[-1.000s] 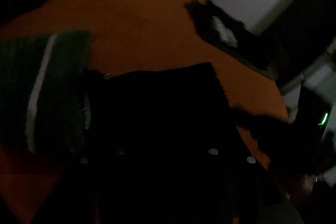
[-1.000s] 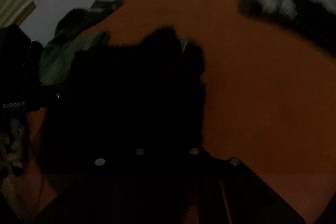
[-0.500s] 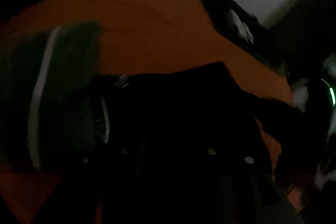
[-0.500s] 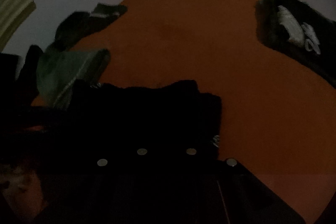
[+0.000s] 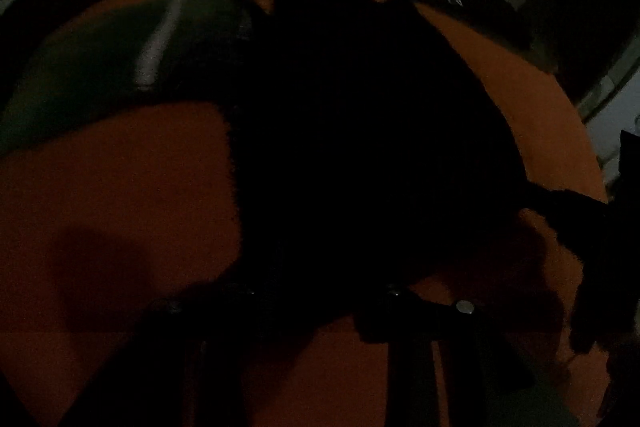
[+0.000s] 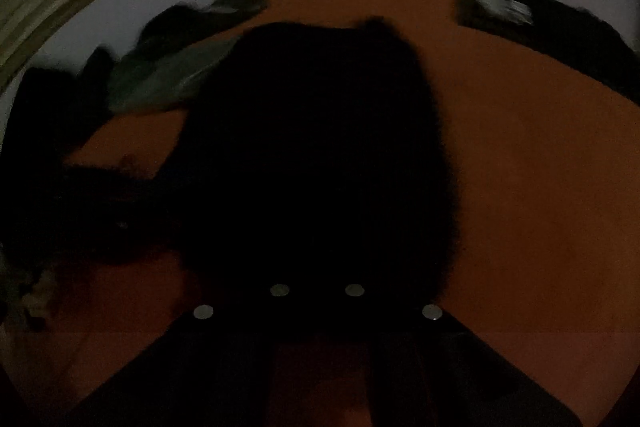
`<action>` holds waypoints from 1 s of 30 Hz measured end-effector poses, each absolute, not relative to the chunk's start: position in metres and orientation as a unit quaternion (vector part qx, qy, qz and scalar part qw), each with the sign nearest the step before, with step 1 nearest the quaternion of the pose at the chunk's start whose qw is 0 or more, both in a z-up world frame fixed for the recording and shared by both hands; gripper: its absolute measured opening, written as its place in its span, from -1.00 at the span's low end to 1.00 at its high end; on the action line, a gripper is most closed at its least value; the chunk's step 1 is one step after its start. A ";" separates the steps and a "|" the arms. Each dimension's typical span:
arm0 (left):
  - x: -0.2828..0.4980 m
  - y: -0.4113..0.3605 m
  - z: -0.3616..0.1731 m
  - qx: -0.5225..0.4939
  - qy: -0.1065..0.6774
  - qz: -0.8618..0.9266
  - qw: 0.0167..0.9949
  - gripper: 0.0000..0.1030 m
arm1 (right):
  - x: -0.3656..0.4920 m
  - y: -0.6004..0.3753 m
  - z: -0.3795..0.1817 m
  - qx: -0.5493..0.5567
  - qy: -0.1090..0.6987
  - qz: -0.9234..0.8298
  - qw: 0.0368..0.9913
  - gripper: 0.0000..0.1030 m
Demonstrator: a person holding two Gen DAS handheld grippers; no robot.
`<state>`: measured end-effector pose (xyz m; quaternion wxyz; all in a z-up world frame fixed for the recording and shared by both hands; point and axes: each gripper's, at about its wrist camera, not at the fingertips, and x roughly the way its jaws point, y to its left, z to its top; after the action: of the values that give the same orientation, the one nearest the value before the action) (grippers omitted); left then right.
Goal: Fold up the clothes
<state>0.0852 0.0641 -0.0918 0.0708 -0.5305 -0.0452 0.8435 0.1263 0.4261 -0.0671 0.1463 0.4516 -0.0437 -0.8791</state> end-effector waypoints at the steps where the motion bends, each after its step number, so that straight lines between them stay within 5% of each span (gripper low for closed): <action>1: 0.088 0.058 -0.090 -0.532 -0.036 0.844 0.056 -0.42 | 0.127 0.441 -0.067 0.452 -0.054 -0.881 0.130 -1.00; 6: 0.105 0.042 -0.072 -0.522 -0.107 0.842 0.079 -0.39 | 0.138 0.496 -0.052 0.439 -0.154 -0.880 0.097 -0.97; 10: 0.082 0.090 -0.066 -0.500 -0.083 0.851 0.136 -0.30 | 0.135 0.469 -0.030 0.408 -0.166 -0.883 0.163 -0.94; 13: 0.049 0.113 -0.090 -0.515 -0.043 0.850 0.099 -0.29 | 0.105 0.424 -0.034 0.418 -0.114 -0.881 0.189 -0.94; 16: 0.047 0.094 -0.102 -0.518 -0.086 0.848 0.072 -0.52 | 0.078 0.405 -0.062 0.450 -0.049 -0.877 0.161 -1.00; 20: 0.059 0.080 -0.081 -0.503 -0.099 0.855 0.081 -0.51 | 0.070 0.446 -0.081 0.463 -0.091 -0.876 0.097 -0.97; 25: 0.004 0.099 -0.058 -0.479 -0.071 0.864 0.141 -0.31 | 0.042 0.445 -0.037 0.401 -0.135 -0.891 0.167 -0.97; 28: -0.033 0.092 -0.080 -0.509 -0.065 0.852 0.106 -0.26 | 0.007 0.408 -0.046 0.416 -0.086 -0.883 0.198 -0.97; 30: -0.048 0.079 -0.098 -0.527 -0.093 0.840 0.094 -0.41 | -0.013 0.386 -0.073 0.455 -0.044 -0.870 0.183 -1.00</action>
<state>-0.0482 0.0789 -0.0984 0.0939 -0.5268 -0.0926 0.8397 -0.0126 0.3864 -0.0729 0.1826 0.4551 -0.0443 -0.8704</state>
